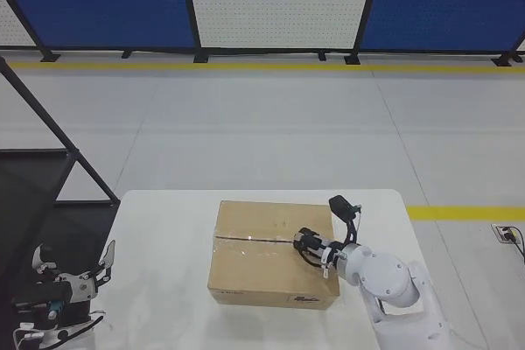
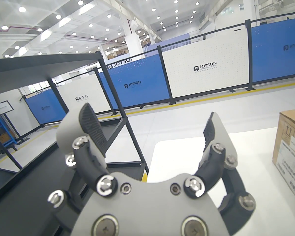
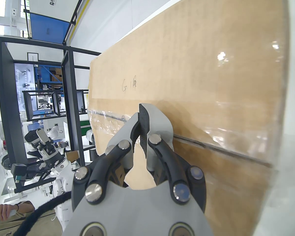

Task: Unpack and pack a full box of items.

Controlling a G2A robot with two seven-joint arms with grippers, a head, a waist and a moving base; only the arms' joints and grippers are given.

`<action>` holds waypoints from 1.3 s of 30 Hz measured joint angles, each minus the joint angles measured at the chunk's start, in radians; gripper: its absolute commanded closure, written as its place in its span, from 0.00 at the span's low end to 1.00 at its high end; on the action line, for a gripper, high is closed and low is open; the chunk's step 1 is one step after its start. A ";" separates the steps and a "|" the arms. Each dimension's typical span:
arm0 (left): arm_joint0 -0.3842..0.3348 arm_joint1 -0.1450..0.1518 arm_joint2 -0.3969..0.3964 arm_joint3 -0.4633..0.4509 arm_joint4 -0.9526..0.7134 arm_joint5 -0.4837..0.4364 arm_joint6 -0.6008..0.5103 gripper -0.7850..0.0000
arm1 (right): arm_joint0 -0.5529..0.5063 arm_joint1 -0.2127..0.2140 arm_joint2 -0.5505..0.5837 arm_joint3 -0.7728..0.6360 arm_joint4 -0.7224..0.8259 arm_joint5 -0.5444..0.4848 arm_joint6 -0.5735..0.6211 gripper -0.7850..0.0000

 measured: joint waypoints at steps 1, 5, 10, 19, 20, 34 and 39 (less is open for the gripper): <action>0.000 0.000 0.000 0.000 0.000 0.000 0.000 0.00 | -0.009 0.003 0.016 -0.007 0.001 0.003 -0.003 1.00; 0.000 0.000 0.000 0.000 0.000 0.000 0.000 0.00 | -0.045 0.013 0.071 -0.034 0.025 0.002 -0.013 1.00; 0.000 0.000 0.000 0.000 0.000 0.000 0.000 0.00 | -0.096 0.027 0.148 -0.069 0.060 -0.007 -0.021 1.00; 0.000 0.000 0.000 0.000 0.000 0.000 0.000 0.00 | -0.230 0.048 0.294 -0.182 0.146 -0.029 -0.069 1.00; 0.000 0.000 0.000 0.000 0.000 0.000 0.000 0.00 | -0.248 0.049 0.310 -0.195 0.158 -0.032 -0.079 1.00; 0.000 0.000 0.000 0.000 0.000 0.000 0.000 0.00 | -0.337 0.054 0.367 -0.263 0.208 -0.077 -0.137 0.32; 0.000 0.000 0.000 0.000 0.000 0.000 0.000 0.00 | -0.337 0.054 0.367 -0.263 0.208 -0.077 -0.137 0.08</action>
